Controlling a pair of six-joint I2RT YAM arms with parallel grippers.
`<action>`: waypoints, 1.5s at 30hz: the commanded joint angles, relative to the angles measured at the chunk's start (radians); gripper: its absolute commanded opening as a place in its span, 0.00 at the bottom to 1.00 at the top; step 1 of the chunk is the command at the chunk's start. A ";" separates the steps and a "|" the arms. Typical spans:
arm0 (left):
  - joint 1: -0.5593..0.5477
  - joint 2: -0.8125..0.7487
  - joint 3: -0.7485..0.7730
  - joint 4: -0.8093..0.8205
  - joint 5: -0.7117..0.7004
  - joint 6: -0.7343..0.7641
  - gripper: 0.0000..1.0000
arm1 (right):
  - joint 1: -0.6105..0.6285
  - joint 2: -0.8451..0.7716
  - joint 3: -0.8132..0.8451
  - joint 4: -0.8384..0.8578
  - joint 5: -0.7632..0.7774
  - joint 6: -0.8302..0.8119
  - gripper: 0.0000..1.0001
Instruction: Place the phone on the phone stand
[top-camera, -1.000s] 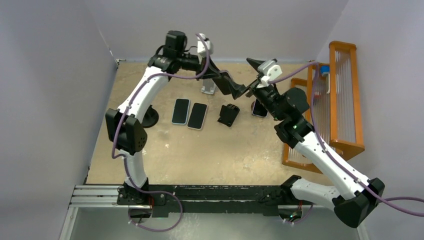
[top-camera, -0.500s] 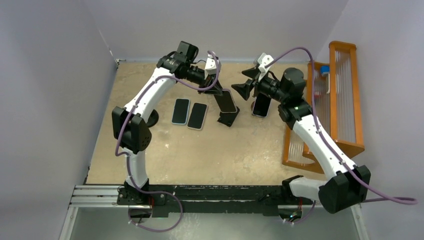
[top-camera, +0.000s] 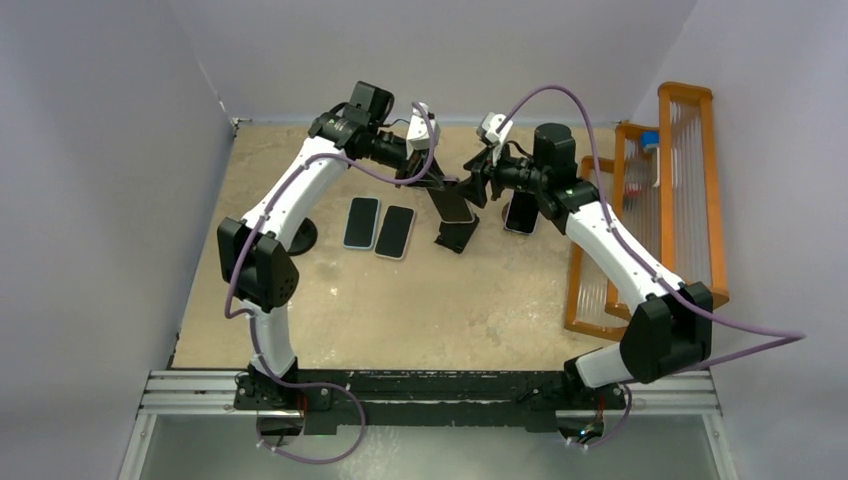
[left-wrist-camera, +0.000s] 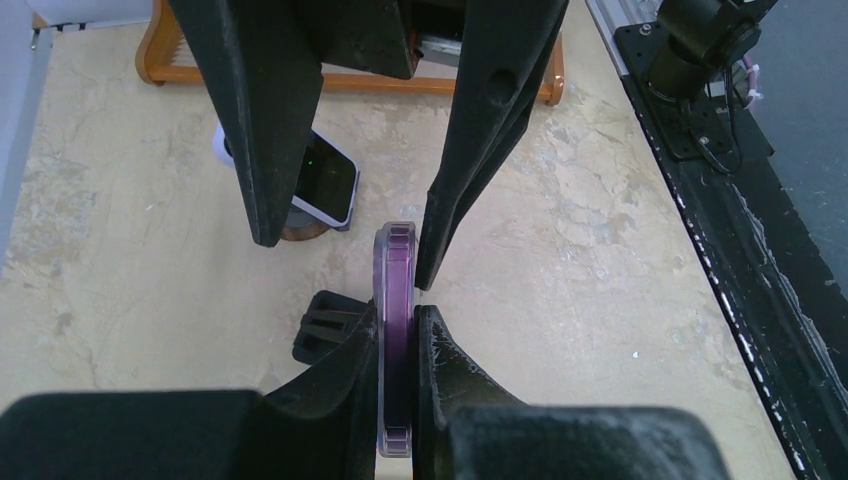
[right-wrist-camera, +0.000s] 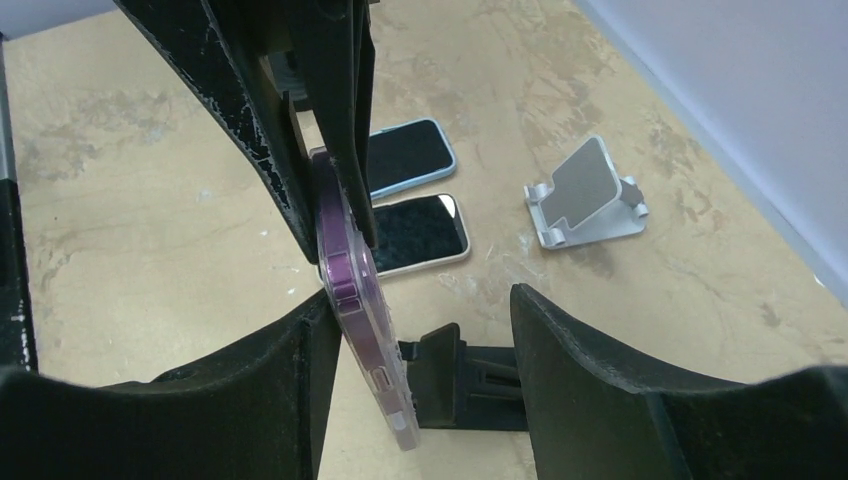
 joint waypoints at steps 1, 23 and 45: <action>0.002 -0.071 0.004 0.057 0.078 0.022 0.00 | 0.012 0.011 0.068 -0.022 -0.030 -0.038 0.64; 0.006 -0.112 -0.092 0.219 -0.038 -0.070 0.48 | 0.036 0.010 -0.023 0.116 0.081 0.087 0.00; 0.181 -0.367 -0.668 1.084 -0.158 -0.671 0.85 | 0.036 -0.048 -0.551 1.060 0.225 0.441 0.00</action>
